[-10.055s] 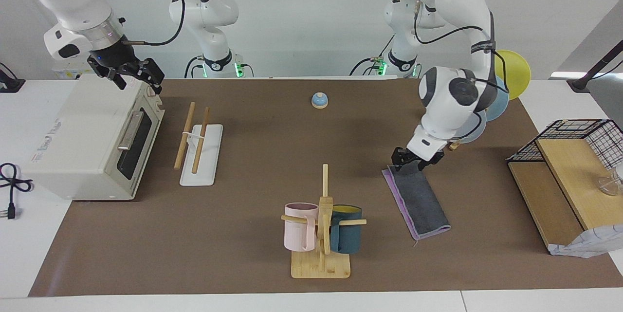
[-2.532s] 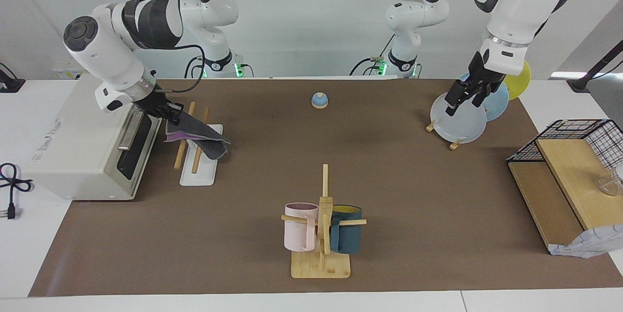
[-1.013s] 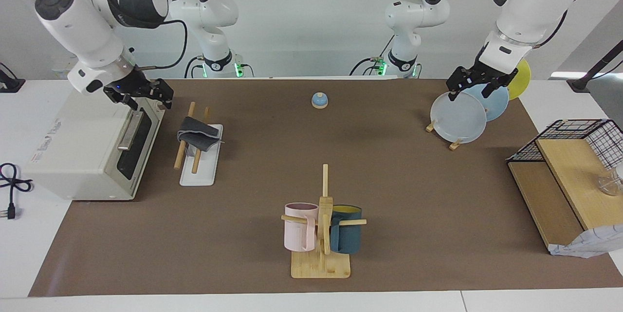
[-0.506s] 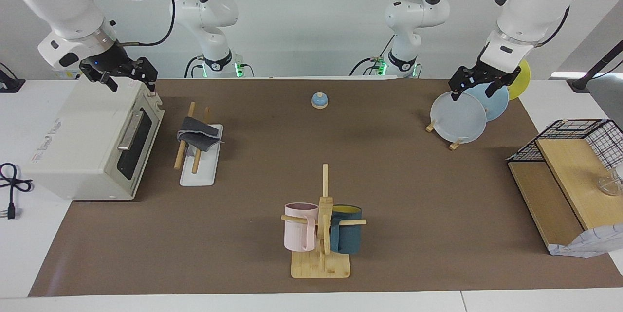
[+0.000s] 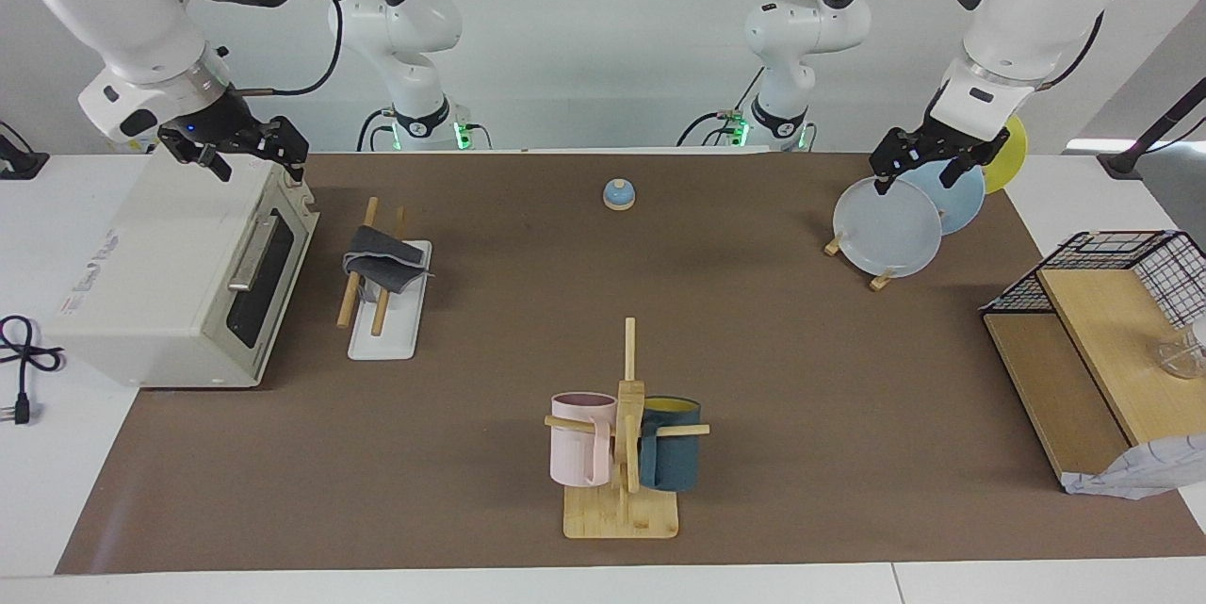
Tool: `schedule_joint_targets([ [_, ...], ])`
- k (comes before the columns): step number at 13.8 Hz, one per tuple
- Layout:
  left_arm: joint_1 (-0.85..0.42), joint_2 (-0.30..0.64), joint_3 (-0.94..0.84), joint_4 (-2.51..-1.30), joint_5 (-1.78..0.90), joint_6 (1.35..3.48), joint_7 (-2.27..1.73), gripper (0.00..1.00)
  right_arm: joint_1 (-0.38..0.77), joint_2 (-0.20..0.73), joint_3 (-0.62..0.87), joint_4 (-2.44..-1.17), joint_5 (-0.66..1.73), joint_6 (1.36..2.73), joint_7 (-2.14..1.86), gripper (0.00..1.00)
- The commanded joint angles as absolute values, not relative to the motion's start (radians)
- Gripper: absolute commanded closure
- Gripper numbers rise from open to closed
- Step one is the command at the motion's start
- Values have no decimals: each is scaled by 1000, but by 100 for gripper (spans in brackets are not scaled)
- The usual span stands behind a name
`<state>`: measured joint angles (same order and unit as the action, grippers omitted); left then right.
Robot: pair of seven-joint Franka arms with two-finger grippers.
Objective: Fold towel and hang on rack
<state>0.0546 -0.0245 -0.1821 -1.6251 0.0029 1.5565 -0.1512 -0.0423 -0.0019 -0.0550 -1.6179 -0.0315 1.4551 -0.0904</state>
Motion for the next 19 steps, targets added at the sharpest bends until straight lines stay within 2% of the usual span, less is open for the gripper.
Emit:
schedule_joint_targets([
  [1,51,-55,-173,-1657,18,1563,-146,0,-48,37,-46,-1583,-54,1450,-72,0],
  [19,52,-55,-172,-1657,18,1563,-146,0,-12,23,-75,-1572,-48,1454,-75,0],
])
